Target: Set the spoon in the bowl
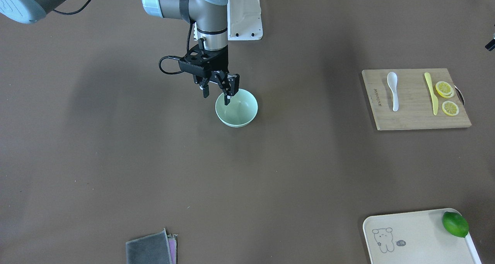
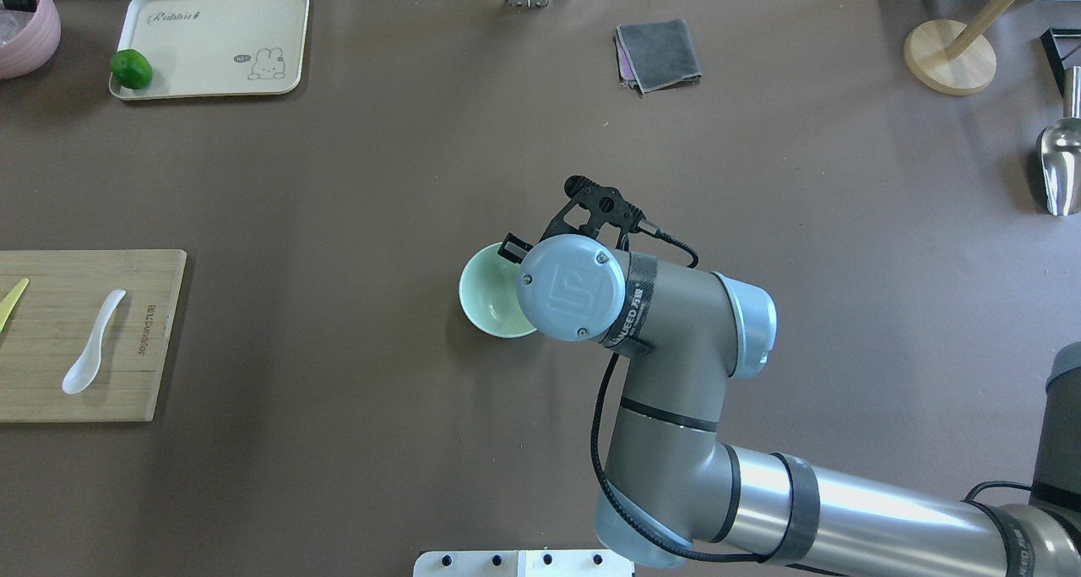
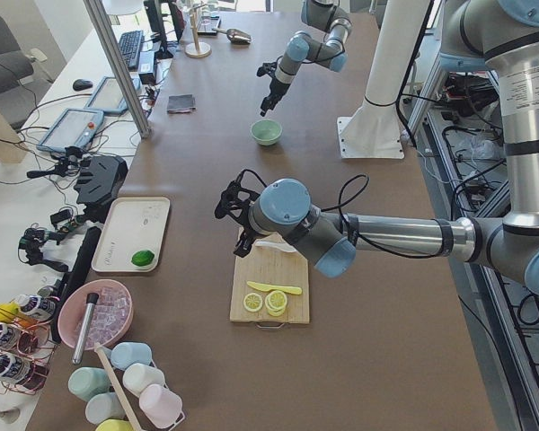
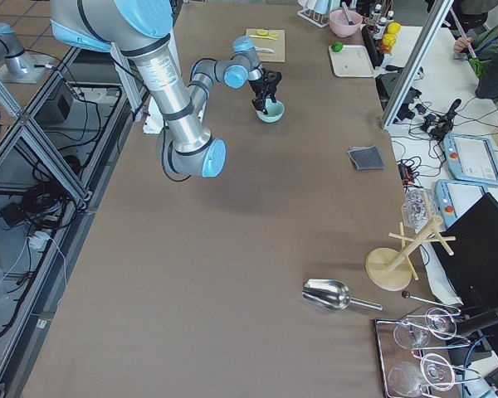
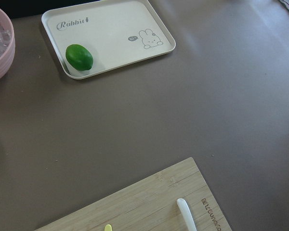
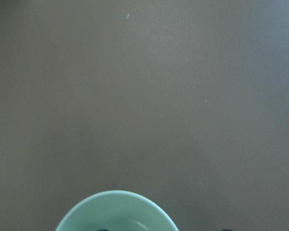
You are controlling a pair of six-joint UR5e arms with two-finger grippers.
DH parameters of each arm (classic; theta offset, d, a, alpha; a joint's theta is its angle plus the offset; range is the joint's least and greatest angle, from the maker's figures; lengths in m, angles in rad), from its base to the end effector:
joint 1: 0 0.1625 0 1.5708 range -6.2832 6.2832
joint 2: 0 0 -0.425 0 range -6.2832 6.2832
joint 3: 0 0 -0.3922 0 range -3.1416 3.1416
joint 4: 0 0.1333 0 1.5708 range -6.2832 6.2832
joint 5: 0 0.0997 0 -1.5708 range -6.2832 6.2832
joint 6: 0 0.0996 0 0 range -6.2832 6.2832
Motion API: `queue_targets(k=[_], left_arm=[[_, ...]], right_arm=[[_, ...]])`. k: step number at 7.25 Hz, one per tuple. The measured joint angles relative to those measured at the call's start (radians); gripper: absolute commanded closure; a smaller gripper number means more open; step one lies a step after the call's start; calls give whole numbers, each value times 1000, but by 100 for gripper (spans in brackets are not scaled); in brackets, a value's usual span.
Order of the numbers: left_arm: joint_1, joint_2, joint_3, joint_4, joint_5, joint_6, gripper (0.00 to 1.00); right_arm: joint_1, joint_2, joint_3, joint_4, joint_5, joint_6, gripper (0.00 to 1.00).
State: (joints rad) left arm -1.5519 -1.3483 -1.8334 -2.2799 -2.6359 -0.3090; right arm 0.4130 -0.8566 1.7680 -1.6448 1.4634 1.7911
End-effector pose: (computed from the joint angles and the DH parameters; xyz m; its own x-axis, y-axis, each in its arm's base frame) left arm -0.0385 -0.4048 0.5287 0.4549 0.3536 -0.8174 0.1307 0.8814 0.4540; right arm -0.5458 -0.3964 0.1659 0.4952 0.4542 0.7406 -0.5946 0.7987 -0.0923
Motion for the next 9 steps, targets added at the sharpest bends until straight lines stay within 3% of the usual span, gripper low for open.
queue_targets(k=[2,4,7,9], left_arm=[[120,0,-1,-125,38,-288,2],[284,23,-2,-224,204,-441,2],[519,43,-2,-246,473,-529,3],[676,45,7,-248,644,-575,30]], right_arm=[[139,-73,130,-61,136,-186,0],[317,-196,233,-65,317,-431,0],[642,-500,307,22,633,-939,0],[866,-696,288,65,784,-1307,0]])
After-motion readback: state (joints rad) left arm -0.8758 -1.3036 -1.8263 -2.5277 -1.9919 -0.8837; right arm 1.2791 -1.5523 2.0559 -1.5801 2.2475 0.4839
